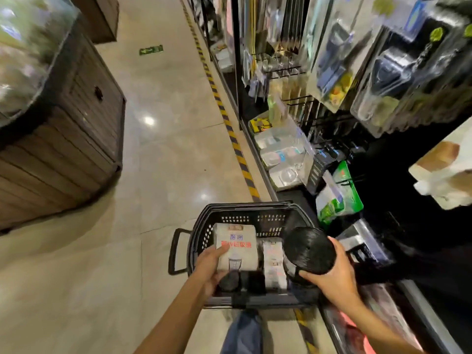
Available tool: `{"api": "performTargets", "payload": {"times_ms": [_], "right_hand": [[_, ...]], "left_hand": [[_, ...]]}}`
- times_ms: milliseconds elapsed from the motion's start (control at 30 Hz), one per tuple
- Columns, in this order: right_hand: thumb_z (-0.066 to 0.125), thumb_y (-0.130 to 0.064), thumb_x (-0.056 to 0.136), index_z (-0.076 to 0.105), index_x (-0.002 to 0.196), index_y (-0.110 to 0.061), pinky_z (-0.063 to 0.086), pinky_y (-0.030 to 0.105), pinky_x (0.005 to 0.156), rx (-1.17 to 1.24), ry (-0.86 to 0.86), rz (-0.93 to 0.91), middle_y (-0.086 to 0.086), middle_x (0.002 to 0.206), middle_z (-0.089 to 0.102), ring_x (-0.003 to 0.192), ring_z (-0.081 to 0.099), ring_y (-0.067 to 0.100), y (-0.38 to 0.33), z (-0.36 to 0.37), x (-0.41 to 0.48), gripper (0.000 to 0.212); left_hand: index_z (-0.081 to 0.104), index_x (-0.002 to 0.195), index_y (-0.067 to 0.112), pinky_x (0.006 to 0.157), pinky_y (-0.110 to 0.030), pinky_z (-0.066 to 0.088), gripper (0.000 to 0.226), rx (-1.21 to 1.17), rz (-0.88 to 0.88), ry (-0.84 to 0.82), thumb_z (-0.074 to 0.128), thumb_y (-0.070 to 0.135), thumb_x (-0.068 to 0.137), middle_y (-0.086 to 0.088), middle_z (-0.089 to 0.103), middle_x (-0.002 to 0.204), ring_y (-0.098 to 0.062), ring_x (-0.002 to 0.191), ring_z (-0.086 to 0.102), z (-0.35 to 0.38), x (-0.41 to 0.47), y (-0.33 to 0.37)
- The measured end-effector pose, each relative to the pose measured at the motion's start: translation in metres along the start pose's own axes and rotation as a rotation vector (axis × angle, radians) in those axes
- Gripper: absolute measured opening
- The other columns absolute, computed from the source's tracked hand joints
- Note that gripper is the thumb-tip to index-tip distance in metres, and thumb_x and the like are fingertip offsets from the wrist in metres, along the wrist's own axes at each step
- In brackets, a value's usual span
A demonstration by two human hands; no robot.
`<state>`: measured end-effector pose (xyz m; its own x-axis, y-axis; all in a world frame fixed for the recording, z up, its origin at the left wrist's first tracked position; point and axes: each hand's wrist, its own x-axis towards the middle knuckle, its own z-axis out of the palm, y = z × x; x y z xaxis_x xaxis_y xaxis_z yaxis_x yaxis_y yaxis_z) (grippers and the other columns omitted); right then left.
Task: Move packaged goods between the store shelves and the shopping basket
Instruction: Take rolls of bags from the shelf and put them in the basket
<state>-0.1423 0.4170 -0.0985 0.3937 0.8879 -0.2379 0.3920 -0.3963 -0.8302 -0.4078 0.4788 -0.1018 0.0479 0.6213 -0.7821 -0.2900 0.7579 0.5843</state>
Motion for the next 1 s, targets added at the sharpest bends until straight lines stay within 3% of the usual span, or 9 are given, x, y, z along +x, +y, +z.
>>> {"api": "performTargets", "payload": {"times_ms": [67,167,267,433,567,667,767,933,1000], "right_hand": [[0.093,-0.002,0.041,0.044,0.129,-0.014,0.039,0.028,0.092,0.007,-0.004,0.076,0.002,0.111,0.058,0.106,0.055,0.019,0.016,0.019,0.025,0.101],[0.094,-0.017,0.035,0.043,0.125,-0.018,0.046,0.035,0.091,0.002,-0.011,0.169,0.006,0.11,0.061,0.105,0.059,0.025,0.046,0.048,0.058,0.103],[0.095,-0.017,0.041,0.04,0.128,-0.014,0.045,0.035,0.091,-0.057,-0.028,0.226,0.011,0.12,0.058,0.11,0.056,0.025,0.082,0.076,0.082,0.103],[0.094,-0.016,0.044,0.033,0.13,-0.017,0.041,0.037,0.099,-0.081,-0.096,0.309,0.008,0.127,0.047,0.117,0.048,0.023,0.167,0.12,0.116,0.104],[0.091,-0.007,0.047,0.034,0.13,-0.012,0.034,0.016,0.092,-0.136,-0.137,0.296,0.01,0.124,0.048,0.112,0.048,0.021,0.227,0.147,0.133,0.101],[0.092,-0.012,0.046,0.033,0.132,-0.017,0.036,0.016,0.094,-0.112,-0.144,0.315,0.005,0.127,0.049,0.115,0.049,0.015,0.255,0.164,0.141,0.103],[0.091,-0.019,0.049,0.032,0.133,-0.019,0.037,0.016,0.093,-0.077,-0.134,0.342,0.001,0.126,0.051,0.115,0.05,0.011,0.276,0.177,0.15,0.103],[0.09,-0.004,0.049,0.031,0.133,-0.016,0.035,-0.004,0.077,-0.012,-0.151,0.422,-0.002,0.122,0.048,0.11,0.048,0.008,0.299,0.194,0.159,0.102],[0.088,0.002,0.05,0.032,0.131,-0.014,0.036,-0.006,0.076,0.04,-0.145,0.429,0.001,0.124,0.047,0.108,0.048,0.007,0.305,0.197,0.161,0.099]], "left_hand": [[0.064,0.113,0.009,0.079,-0.039,0.058,0.026,0.032,-0.05,0.01,0.062,0.017,0.088,-0.013,0.072,0.104,-0.028,0.094,0.069,0.002,0.041,0.004],[0.063,0.111,0.008,0.067,-0.033,0.056,0.028,0.092,-0.101,0.039,0.065,0.021,0.086,-0.014,0.071,0.107,-0.027,0.092,0.067,0.008,0.108,-0.002],[0.063,0.116,0.009,0.084,-0.042,0.053,0.036,0.155,-0.139,0.018,0.068,0.02,0.081,-0.014,0.07,0.111,-0.028,0.099,0.066,0.016,0.172,-0.023],[0.063,0.112,-0.001,0.086,-0.039,0.052,0.03,0.191,-0.186,0.039,0.067,0.009,0.084,-0.019,0.067,0.113,-0.026,0.092,0.066,0.038,0.279,-0.073],[0.063,0.116,0.001,0.057,-0.022,0.057,0.031,0.281,-0.197,0.046,0.066,0.008,0.085,-0.013,0.068,0.109,-0.01,0.067,0.069,0.049,0.352,-0.118],[0.058,0.121,-0.002,0.048,-0.02,0.053,0.04,0.317,-0.218,0.062,0.069,0.009,0.084,-0.015,0.067,0.111,-0.007,0.06,0.069,0.058,0.394,-0.147],[0.056,0.121,-0.007,0.056,-0.028,0.058,0.047,0.321,-0.236,0.088,0.073,0.007,0.079,-0.019,0.068,0.108,-0.02,0.075,0.071,0.064,0.427,-0.176],[0.062,0.088,0.003,0.073,-0.035,0.059,0.009,0.354,-0.214,0.116,0.07,0.004,0.083,-0.013,0.069,0.104,-0.025,0.086,0.069,0.084,0.456,-0.204],[0.064,0.088,0.007,0.082,-0.039,0.057,0.01,0.426,-0.198,0.141,0.072,0.009,0.082,-0.011,0.07,0.105,-0.024,0.091,0.068,0.086,0.466,-0.213]]}}
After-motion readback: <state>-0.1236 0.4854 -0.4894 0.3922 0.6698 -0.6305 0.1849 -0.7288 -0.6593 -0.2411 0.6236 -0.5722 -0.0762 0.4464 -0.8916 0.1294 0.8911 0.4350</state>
